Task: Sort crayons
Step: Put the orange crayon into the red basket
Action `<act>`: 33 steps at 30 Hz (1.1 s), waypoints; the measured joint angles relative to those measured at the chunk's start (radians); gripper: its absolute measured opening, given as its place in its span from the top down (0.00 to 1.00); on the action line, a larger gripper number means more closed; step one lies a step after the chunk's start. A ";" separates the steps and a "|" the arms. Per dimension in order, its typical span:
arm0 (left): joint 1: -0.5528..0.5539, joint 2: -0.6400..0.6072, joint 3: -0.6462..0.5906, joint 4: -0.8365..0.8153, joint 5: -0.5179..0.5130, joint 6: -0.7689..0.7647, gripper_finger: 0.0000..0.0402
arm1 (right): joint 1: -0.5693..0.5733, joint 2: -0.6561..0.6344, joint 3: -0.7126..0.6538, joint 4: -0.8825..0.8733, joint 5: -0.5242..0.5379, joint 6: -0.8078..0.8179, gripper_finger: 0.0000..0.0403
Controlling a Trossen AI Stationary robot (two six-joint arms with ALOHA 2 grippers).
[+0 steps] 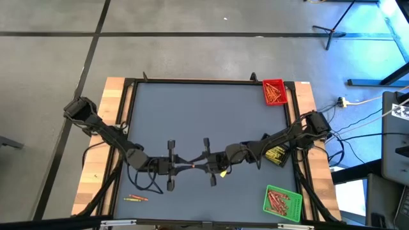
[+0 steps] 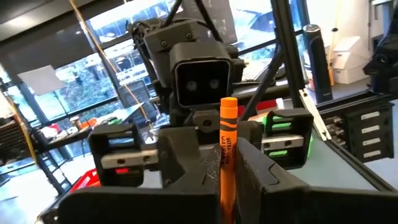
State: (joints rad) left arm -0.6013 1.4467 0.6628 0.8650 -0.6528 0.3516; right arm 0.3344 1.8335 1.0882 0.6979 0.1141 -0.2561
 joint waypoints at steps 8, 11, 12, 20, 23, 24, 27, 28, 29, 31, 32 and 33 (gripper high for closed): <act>-0.011 0.000 0.000 -0.016 -0.037 -0.007 0.91 | 0.000 -0.003 0.000 -0.022 0.044 -0.006 0.89; -0.044 -0.013 0.000 -0.024 -0.085 0.000 0.83 | 0.000 -0.026 0.000 -0.086 0.073 0.013 0.91; -0.056 -0.022 0.000 -0.024 -0.116 0.001 0.80 | 0.000 -0.038 -0.001 -0.108 0.079 0.017 0.92; -0.167 -0.091 0.000 -0.118 -0.459 0.002 0.65 | 0.000 -0.203 -0.001 -0.450 0.325 0.095 0.94; -0.184 -0.092 0.000 -0.127 -0.520 0.027 0.65 | -0.010 -0.306 0.000 -0.664 0.505 0.146 0.92; -0.186 -0.092 0.000 -0.128 -0.523 0.046 0.65 | -0.016 -0.340 0.000 -0.740 0.557 0.171 0.92; -0.190 -0.092 0.000 -0.134 -0.524 0.060 0.65 | -0.051 -0.438 0.000 -0.953 0.648 0.274 0.94; -0.190 -0.092 0.000 -0.135 -0.523 0.061 0.65 | -0.069 -0.471 0.000 -1.018 0.655 0.310 0.95; -0.187 -0.092 0.000 -0.135 -0.522 0.061 0.65 | -0.090 -0.499 0.000 -1.086 0.657 0.345 0.95; -0.182 -0.092 0.000 -0.139 -0.512 0.070 0.65 | -0.142 -0.542 0.000 -1.195 0.662 0.394 0.95; -0.181 -0.092 0.000 -0.142 -0.512 0.076 0.65 | -0.169 -0.556 0.000 -1.249 0.664 0.409 0.95; -0.179 -0.092 0.000 -0.142 -0.512 0.077 0.65 | -0.199 -0.568 0.000 -1.299 0.667 0.418 0.95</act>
State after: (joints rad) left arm -0.7801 1.3548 0.6632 0.7235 -1.1645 0.4289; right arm 0.1350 1.2659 1.0878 -0.6007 0.7811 0.1623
